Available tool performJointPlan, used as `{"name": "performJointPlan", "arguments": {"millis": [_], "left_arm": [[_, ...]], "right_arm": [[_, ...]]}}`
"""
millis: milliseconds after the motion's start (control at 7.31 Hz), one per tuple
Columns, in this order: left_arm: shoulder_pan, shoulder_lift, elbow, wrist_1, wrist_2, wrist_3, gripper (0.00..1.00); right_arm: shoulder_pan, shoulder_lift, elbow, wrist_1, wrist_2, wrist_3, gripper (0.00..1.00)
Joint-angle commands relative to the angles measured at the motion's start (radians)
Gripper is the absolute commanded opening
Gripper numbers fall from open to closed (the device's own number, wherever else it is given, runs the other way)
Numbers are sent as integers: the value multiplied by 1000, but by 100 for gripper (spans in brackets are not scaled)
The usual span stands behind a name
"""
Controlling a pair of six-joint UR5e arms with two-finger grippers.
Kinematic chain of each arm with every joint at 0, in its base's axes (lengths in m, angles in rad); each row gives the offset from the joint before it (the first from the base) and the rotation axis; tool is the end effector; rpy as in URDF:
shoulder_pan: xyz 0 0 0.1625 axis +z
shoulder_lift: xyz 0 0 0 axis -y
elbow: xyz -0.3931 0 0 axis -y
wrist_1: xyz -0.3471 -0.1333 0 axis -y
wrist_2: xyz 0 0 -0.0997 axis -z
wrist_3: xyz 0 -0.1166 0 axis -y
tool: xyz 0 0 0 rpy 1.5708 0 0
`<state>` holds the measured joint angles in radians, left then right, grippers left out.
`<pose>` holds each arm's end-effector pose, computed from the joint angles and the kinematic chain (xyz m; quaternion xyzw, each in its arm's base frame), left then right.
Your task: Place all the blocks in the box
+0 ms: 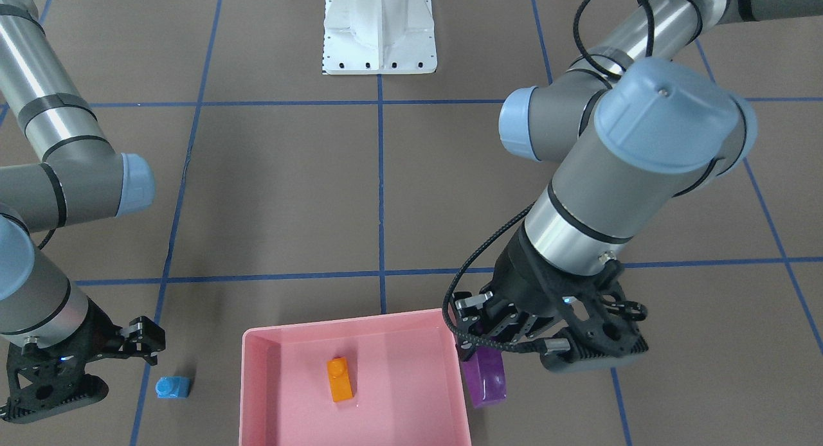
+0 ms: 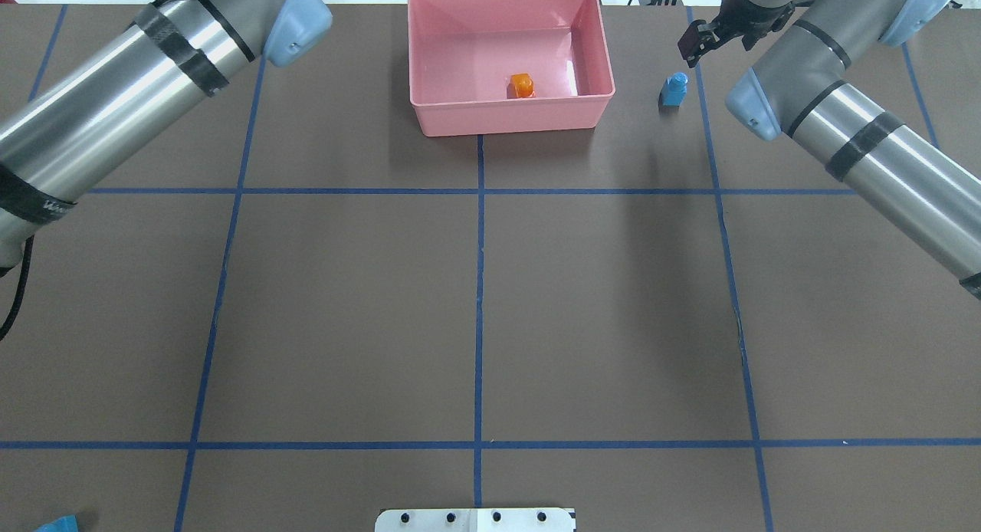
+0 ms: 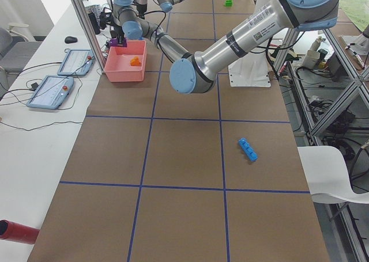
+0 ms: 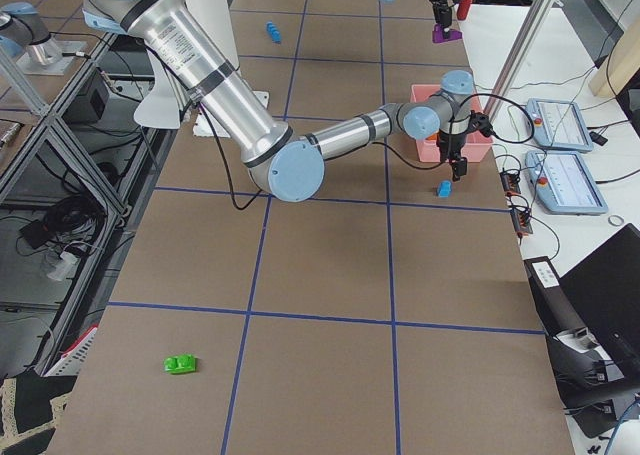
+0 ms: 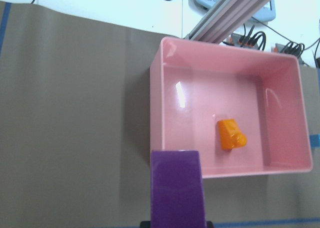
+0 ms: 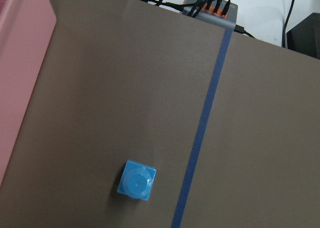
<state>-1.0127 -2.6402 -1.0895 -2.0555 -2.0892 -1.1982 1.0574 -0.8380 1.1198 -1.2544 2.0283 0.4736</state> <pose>0.3438 -0.6932 0.1197 0.1459 0.5208 -0.1371 0.8299 -0.2910 -0.6827 0.3885 0.1501 -0.3268 -0.0853 0.9292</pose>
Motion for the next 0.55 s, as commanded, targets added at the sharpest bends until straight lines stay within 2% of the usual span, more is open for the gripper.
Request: {"name": "performJointPlan", "arguments": {"millis": [0, 137, 274, 410], "left_arm": [[55, -65, 109, -44, 110, -11, 0], [86, -70, 137, -76, 159, -11, 0], [121, -73, 169, -110, 229, -20, 0], [135, -78, 198, -141, 257, -35, 0]], "right_arm": [[-32, 20, -152, 172, -51, 42, 100], [-71, 80, -237, 214, -78, 104, 100], [-97, 97, -270, 225, -121, 129, 100], [-106, 103, -281, 225, -123, 135, 100]]}}
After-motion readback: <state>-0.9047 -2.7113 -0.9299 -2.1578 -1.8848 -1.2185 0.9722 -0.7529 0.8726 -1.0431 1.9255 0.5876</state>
